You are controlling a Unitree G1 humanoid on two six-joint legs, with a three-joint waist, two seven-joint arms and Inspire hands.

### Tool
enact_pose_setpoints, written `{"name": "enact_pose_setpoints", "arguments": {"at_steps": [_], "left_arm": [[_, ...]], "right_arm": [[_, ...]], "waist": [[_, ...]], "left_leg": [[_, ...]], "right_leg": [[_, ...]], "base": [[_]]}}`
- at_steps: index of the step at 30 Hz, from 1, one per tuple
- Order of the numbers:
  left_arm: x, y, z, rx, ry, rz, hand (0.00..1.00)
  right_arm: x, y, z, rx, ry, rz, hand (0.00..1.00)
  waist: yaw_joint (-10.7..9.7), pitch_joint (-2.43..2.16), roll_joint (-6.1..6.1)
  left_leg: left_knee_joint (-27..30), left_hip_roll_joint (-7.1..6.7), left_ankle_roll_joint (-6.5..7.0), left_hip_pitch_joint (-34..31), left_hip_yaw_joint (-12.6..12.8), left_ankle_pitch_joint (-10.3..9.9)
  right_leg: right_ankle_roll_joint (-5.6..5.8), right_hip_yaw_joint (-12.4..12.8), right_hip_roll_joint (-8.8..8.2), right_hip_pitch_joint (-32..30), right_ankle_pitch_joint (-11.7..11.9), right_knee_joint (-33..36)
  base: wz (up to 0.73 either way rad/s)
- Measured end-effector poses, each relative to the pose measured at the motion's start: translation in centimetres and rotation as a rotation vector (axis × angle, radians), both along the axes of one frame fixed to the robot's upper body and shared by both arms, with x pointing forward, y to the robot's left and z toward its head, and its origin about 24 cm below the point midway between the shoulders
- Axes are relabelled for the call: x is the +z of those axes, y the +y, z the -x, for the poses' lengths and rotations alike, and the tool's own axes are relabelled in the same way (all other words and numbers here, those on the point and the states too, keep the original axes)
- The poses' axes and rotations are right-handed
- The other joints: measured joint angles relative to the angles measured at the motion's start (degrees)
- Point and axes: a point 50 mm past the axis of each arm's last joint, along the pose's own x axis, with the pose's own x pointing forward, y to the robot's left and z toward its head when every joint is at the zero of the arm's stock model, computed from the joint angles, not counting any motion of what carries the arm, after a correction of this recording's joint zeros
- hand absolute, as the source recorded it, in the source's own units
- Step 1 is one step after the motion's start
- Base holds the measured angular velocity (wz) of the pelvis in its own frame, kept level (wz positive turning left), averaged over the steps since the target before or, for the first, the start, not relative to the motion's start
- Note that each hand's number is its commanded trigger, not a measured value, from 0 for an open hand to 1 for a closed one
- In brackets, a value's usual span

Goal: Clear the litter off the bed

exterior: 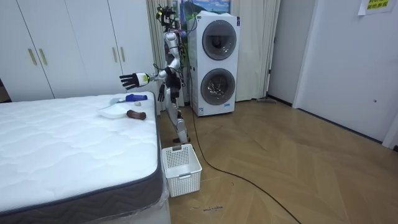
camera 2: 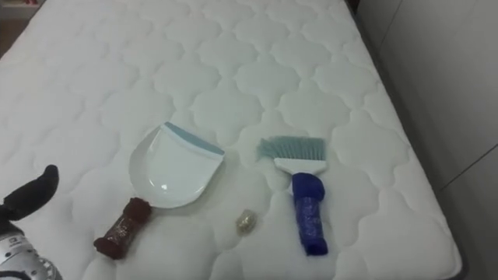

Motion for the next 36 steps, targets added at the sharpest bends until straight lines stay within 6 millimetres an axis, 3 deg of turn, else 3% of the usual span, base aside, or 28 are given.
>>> {"name": "enact_pose_setpoints", "arguments": {"at_steps": [7,13,19,21,28,36], "left_arm": [[-0.1,-1.2,-0.8,-0.136,0.034,-0.011,0.0],[-2.0,-2.8,-1.2,-0.254,0.142,0.01,0.0],[-3.8,-3.4,-1.6,-0.348,0.273,0.036,0.0],[-4.3,-3.4,-1.4,-0.357,0.309,0.044,0.0],[-5.1,-3.6,-1.1,-0.378,0.382,-0.012,0.0],[-8.0,-3.6,0.9,-0.372,0.559,0.008,0.0]], "right_arm": [[0.1,0.1,-0.6,0.016,-0.009,-0.02,0.0],[0.1,0.3,-1.0,0.024,-0.017,-0.038,0.0],[0.1,0.2,-1.1,0.021,-0.019,-0.038,0.0],[0.1,0.2,-1.1,0.022,-0.017,-0.038,0.0],[0.1,0.1,-1.2,0.027,-0.009,-0.033,0.0],[0.1,0.2,-1.3,0.034,0.0,-0.029,0.0]], "waist": [[-2.08,0.32,0.14],[-4.05,0.53,-0.21],[-4.28,0.25,0.03],[-4.3,-0.11,0.12],[-4.25,-0.24,0.51],[-4.31,-0.19,0.54]], "left_leg": [[0.07,0.01,-0.01,-0.02,-0.27,0.01],[0.08,-0.03,-0.01,-0.05,-0.39,0.01],[0.35,0.05,-0.01,-1.45,0.24,0.01],[0.67,0.05,-0.01,-2.28,0.19,0.01],[0.78,0.07,-0.01,-3.03,0.19,0.01],[0.83,0.07,-0.01,-3.43,0.31,0.01]], "right_leg": [[0.0,-0.07,0.04,0.11,0.0,-0.01],[0.0,-0.39,0.01,0.07,0.0,-0.01],[-0.12,0.25,0.04,-1.54,0.1,0.15],[-0.16,0.72,0.02,-2.4,0.15,0.23],[-0.19,0.73,0.04,-3.17,0.17,0.24],[-0.2,0.62,0.08,-3.41,0.18,0.21]], "base": [[0.01],[0.01],[-0.05],[-0.05],[-0.01],[0.0]]}}
